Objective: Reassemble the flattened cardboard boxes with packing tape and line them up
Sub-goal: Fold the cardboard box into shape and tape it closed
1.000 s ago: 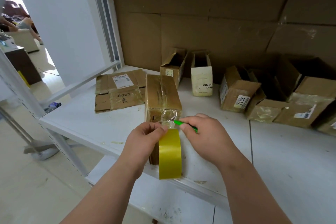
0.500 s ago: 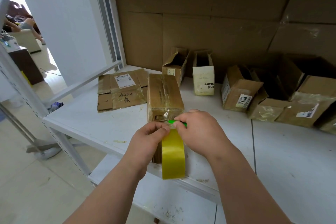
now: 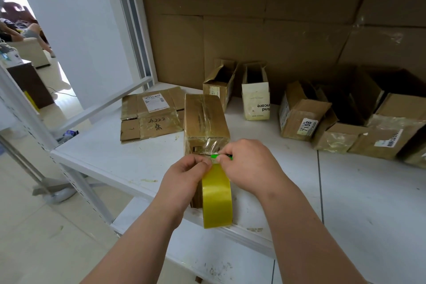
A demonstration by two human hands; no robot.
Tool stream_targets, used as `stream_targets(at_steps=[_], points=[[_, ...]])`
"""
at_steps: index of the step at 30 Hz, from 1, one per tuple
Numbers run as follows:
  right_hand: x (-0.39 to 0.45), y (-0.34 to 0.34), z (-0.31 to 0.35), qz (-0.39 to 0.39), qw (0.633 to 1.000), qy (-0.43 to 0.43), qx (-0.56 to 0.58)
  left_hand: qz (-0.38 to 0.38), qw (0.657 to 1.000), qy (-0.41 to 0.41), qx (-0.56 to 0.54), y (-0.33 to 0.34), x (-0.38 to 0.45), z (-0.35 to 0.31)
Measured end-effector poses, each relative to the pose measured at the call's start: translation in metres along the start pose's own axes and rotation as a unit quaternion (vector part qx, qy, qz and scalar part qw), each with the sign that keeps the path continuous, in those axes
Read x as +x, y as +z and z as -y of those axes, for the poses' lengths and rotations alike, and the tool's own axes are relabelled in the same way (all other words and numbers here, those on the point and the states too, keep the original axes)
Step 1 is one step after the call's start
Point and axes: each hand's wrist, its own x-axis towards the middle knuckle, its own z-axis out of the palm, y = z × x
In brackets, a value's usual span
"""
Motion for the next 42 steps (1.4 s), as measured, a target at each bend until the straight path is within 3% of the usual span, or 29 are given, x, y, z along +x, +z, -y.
stream_targets(at_steps=[8, 11, 16, 24, 28, 32, 38, 42], points=[[0.003, 0.001, -0.016, 0.001, 1.000, 0.030, 0.001, -0.009, 1.000, -0.002, -0.002, 0.000, -0.001, -0.002], [0.001, 0.002, -0.036, 0.002, 0.997, 0.067, -0.038, -0.013, 1.000, 0.000, -0.002, 0.000, -0.001, -0.003], [-0.010, 0.011, -0.068, -0.020, 0.989, 0.144, -0.011, -0.015, 1.000, 0.002, 0.000, 0.002, -0.001, -0.004], [-0.018, 0.037, -0.088, 0.018, 0.975, 0.191, -0.112, -0.042, 0.999, -0.001, -0.015, 0.007, -0.002, -0.006], [-0.012, 0.033, -0.072, -0.071, 0.985, 0.156, 0.003, -0.053, 0.999, 0.005, -0.009, 0.009, -0.004, -0.007], [0.007, 0.027, -0.046, -0.129, 0.976, 0.058, 0.163, -0.057, 0.998, 0.026, 0.024, 0.009, -0.006, -0.008], [0.037, 0.036, -0.030, -0.098, 0.979, -0.010, 0.179, -0.089, 0.951, 0.202, 0.218, -0.001, 0.004, -0.004], [0.037, 0.044, -0.033, -0.135, 0.968, -0.009, 0.211, -0.098, 0.950, 0.193, 0.227, -0.001, 0.009, -0.004]])
